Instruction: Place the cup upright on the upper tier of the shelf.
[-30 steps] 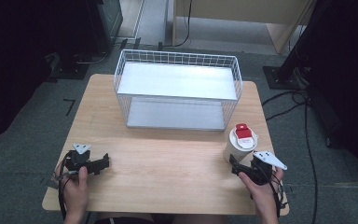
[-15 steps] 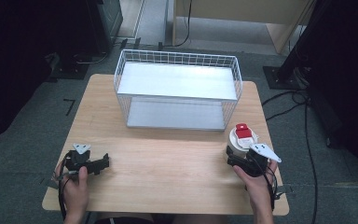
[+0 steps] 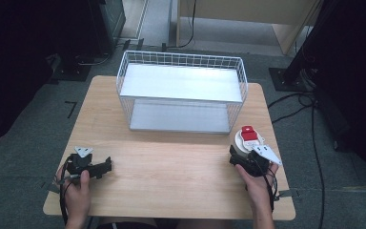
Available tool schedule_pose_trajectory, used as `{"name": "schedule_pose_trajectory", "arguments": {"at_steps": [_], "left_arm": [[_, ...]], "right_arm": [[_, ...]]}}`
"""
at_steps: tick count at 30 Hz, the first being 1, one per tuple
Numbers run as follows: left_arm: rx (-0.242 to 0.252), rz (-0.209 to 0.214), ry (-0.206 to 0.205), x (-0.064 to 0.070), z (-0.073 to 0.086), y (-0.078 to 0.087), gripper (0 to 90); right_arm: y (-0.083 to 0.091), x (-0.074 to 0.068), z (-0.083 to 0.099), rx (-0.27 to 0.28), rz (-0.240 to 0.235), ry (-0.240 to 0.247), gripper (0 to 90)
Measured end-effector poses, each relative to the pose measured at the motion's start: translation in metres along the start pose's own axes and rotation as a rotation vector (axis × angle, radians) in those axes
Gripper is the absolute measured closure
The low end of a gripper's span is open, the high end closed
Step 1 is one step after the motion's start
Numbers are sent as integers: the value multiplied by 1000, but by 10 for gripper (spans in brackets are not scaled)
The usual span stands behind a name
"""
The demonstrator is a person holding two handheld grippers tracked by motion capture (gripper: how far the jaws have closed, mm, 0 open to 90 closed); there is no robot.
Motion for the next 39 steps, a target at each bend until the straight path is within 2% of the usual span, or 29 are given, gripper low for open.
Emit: {"name": "schedule_pose_trajectory", "arguments": {"at_steps": [6, 14, 23, 27, 36, 39], "left_arm": [[0, 0, 0, 0, 0, 0, 0], [0, 0, 0, 0, 0, 0, 0], [0, 0, 0, 0, 0, 0, 0], [0, 0, 0, 0, 0, 0, 0], [-1, -1, -1, 0, 0, 0, 0], [-1, 0, -1, 0, 0, 0, 0]], "right_arm": [[2, -4, 1, 18, 21, 6, 100], [15, -13, -13, 72, -10, 5, 101], [27, -31, -27, 99, -39, 33, 101], [32, -44, -37, 117, -54, 59, 101], [38, -68, -55, 143, -92, 84, 101], [38, -75, -61, 151, -103, 78, 101]]}}
Point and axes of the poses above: each handheld gripper's, and its own axes: y roughly backward along the jaws, z roughly out of its underside, x roughly to its right, the point moved 5 cm from there along -y, roughly forward along the jaws, and after that the axes turned 7 degrees about -x, right-handed, at the moved point
